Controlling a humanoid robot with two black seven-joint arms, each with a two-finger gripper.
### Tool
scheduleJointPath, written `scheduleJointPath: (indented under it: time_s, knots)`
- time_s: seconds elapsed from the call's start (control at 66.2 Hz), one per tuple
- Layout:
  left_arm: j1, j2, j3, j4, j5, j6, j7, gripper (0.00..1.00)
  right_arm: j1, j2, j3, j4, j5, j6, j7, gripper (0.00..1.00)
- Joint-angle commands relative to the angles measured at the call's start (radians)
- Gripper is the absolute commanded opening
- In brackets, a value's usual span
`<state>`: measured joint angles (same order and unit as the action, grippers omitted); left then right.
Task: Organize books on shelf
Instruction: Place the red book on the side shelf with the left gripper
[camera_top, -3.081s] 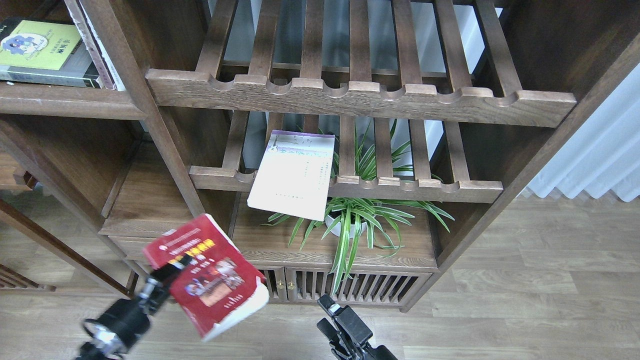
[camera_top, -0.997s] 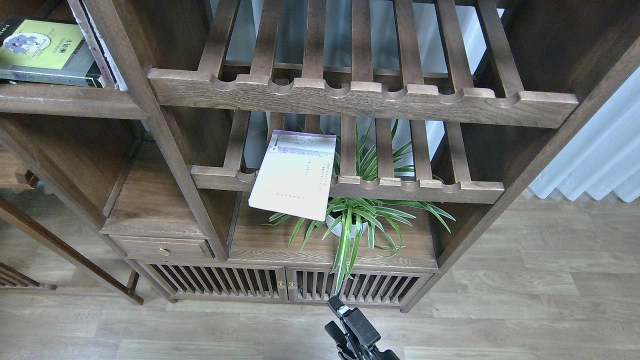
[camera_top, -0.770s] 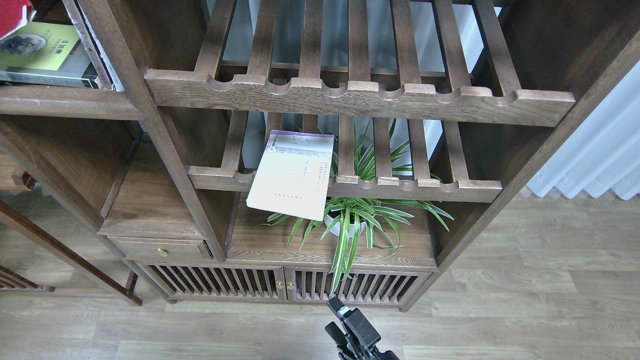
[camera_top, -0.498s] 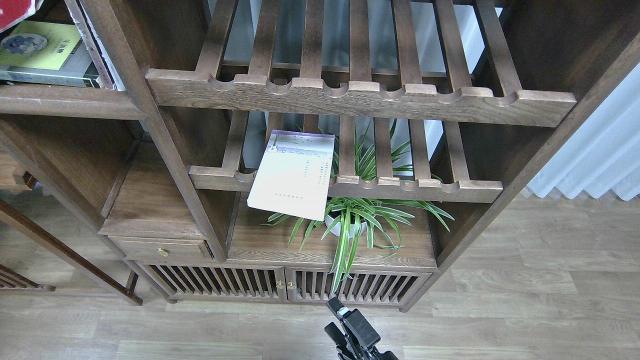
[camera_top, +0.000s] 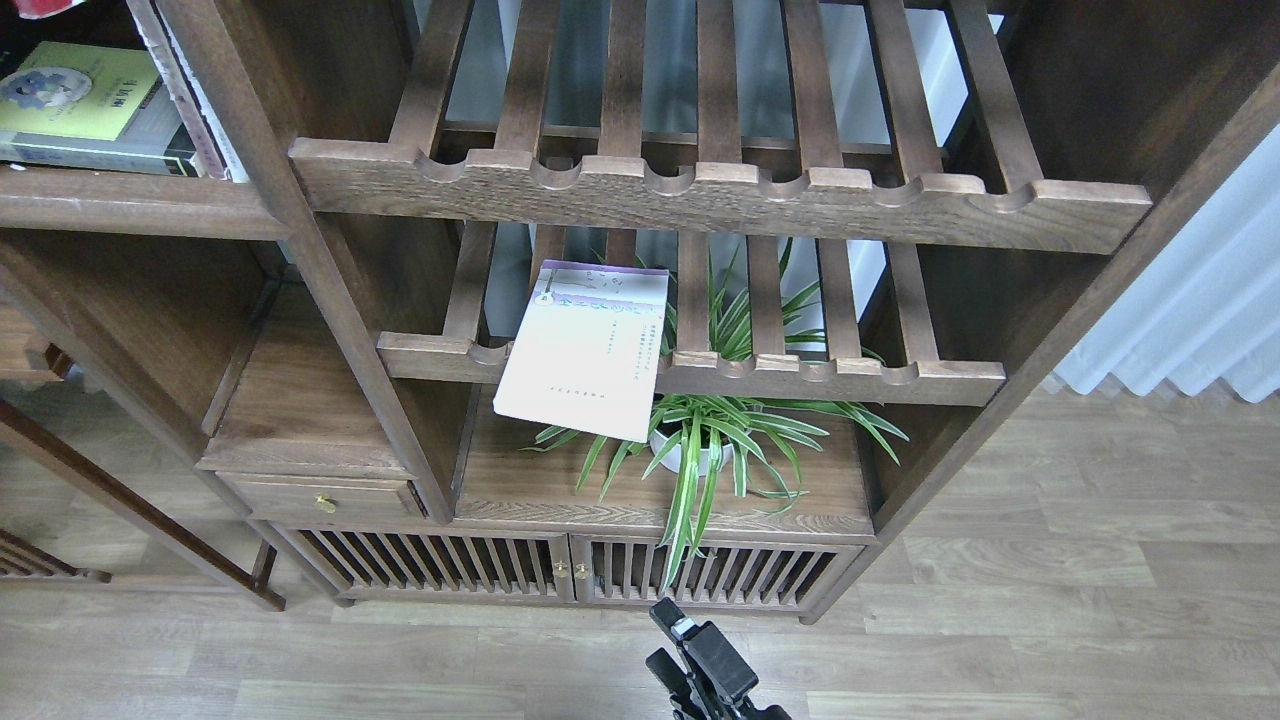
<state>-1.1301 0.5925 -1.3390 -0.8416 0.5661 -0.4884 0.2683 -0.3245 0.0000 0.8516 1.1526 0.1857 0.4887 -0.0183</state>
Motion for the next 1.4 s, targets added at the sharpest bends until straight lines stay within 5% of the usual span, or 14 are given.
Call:
scheduleJointPath:
  time_s: [0.0, 0.121, 0.362, 0.453, 0.559, 0.634, 1.057, 1.389]
  knots:
    - [-0.014, -0.022, 0.027, 0.018, 0.0, 0.0, -0.001, 0.05, 0.002, 0.0, 0.0, -0.001, 0.0, 0.0, 0.001, 0.99]
    - [-0.02, -0.042, 0.046, 0.027, 0.0, 0.0, -0.012, 0.05, 0.01, 0.0, 0.0, -0.002, 0.001, 0.0, 0.001, 0.99]
    - [0.0, -0.089, 0.043, 0.036, -0.046, 0.0, -0.112, 0.12, 0.013, 0.0, 0.006, -0.001, 0.001, 0.0, 0.001, 0.99]
    - [0.033, -0.089, 0.043, 0.036, -0.132, 0.0, -0.127, 0.22, 0.013, 0.0, 0.007, -0.001, 0.001, 0.0, 0.001, 0.99]
    - [0.059, -0.086, 0.035, 0.032, -0.152, 0.0, -0.129, 0.52, 0.013, 0.0, 0.007, 0.001, 0.001, 0.0, 0.001, 0.99]
    - [0.084, -0.083, 0.023, 0.027, -0.153, 0.0, -0.144, 0.63, 0.013, 0.0, 0.006, 0.001, 0.001, 0.0, 0.001, 0.99]
    - [0.184, -0.066, -0.134, -0.063, -0.203, 0.0, -0.184, 0.69, 0.013, 0.0, 0.004, 0.001, 0.0, 0.0, 0.001, 0.99]
    - [0.559, -0.059, -0.379, -0.361, -0.299, 0.0, -0.17, 0.76, 0.013, 0.0, 0.015, 0.001, 0.001, 0.0, 0.001, 0.99]
